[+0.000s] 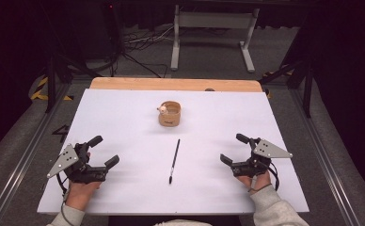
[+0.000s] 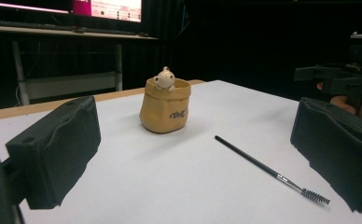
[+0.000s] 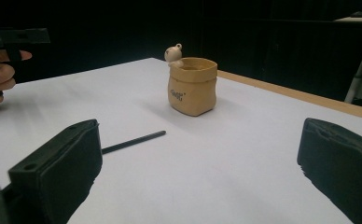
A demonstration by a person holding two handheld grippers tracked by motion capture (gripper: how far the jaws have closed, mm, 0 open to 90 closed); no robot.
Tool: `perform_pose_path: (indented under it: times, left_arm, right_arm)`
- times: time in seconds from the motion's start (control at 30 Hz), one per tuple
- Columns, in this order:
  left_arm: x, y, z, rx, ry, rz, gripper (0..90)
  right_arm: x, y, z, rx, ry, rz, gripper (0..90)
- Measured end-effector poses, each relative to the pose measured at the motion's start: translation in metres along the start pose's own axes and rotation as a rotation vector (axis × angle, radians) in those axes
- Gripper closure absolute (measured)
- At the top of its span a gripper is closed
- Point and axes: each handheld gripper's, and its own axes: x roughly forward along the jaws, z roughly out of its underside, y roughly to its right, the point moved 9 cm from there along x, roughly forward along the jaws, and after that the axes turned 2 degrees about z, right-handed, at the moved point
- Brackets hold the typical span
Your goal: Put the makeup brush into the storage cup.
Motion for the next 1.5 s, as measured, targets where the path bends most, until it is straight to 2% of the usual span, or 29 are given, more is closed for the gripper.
perform_pose_path:
  times: [0.13,0.27,0.37,0.5,0.77,1.1,1.23,1.4,1.5]
  left_arm:
    - [0.001,0.001,0.002,-0.004,-0.011,0.002,2.5]
    - [0.002,0.001,0.003,-0.004,-0.019,0.01,2.5]
    - [0.003,0.001,0.004,-0.006,-0.022,0.01,2.4]
    - [0.003,0.002,0.004,0.001,-0.028,0.011,2.4]
    - [0.002,0.001,0.005,0.008,-0.029,0.0,2.3]
    - [0.001,0.0,0.005,0.005,-0.031,0.001,2.4]
    - [0.001,0.0,0.005,0.001,-0.032,0.004,2.7]
    - [0.001,0.001,0.006,0.005,-0.036,0.003,2.7]
    - [0.0,0.001,0.006,0.014,-0.04,0.0,2.7]
  right_arm:
    - [0.001,0.0,-0.005,-0.022,-0.003,0.001,0.2]
    - [0.006,-0.001,-0.006,0.009,-0.034,0.02,0.4]
    - [0.011,-0.006,-0.008,-0.003,-0.048,-0.001,0.2]
    - [0.02,-0.018,-0.017,-0.014,-0.03,-0.034,0.2]
    - [0.051,-0.034,-0.025,-0.022,-0.06,-0.084,0.2]
    - [0.072,-0.044,-0.031,-0.008,-0.082,-0.133,0.3]
    - [0.08,-0.05,-0.041,0.031,-0.069,-0.164,0.3]
    - [0.088,-0.056,-0.051,0.023,-0.06,-0.192,0.3]
    - [0.093,-0.06,-0.056,-0.015,-0.083,-0.21,0.3]
